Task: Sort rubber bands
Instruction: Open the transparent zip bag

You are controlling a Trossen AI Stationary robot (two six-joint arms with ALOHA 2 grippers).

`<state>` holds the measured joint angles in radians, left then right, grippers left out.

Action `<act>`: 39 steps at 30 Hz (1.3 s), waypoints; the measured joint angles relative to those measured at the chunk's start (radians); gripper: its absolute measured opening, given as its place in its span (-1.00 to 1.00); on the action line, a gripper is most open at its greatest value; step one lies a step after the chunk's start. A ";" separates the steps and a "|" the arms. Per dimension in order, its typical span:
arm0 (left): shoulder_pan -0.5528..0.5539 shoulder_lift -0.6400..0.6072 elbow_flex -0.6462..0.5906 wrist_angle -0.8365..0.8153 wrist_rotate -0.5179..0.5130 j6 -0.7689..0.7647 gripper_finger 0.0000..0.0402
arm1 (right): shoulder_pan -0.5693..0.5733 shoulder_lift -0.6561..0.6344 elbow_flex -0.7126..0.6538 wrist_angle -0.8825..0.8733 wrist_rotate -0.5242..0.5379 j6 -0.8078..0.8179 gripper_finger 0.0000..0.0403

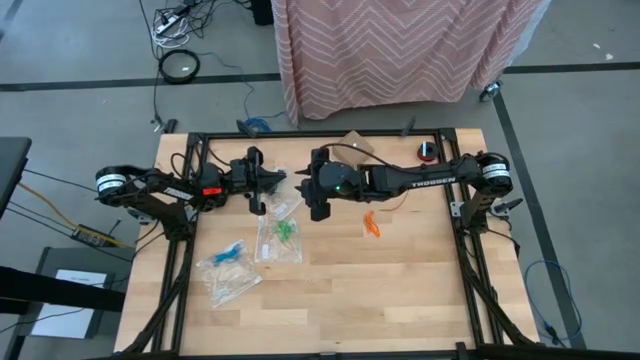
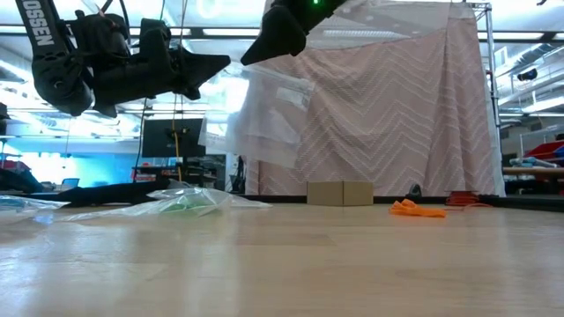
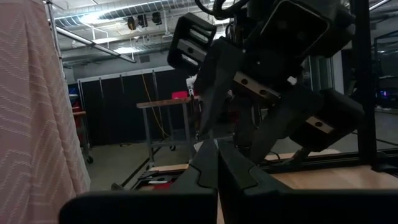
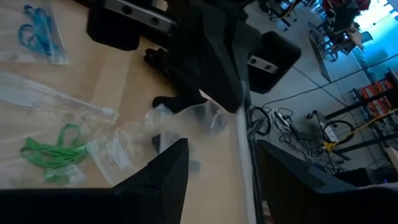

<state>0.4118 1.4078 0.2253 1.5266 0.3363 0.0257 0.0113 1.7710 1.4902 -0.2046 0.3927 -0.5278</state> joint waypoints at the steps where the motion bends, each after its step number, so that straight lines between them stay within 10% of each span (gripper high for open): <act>1: 0.000 0.000 0.000 0.000 0.000 0.000 -1.00 | 0.000 0.000 0.000 0.000 0.000 0.000 -0.14; 39: 0.000 0.000 -0.001 0.002 -0.003 -0.003 -1.00 | -0.020 0.000 0.000 -0.053 -0.203 0.219 -0.14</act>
<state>0.4120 1.4078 0.2247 1.5287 0.3333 0.0225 -0.0090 1.7714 1.4902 -0.2577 0.1898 -0.3083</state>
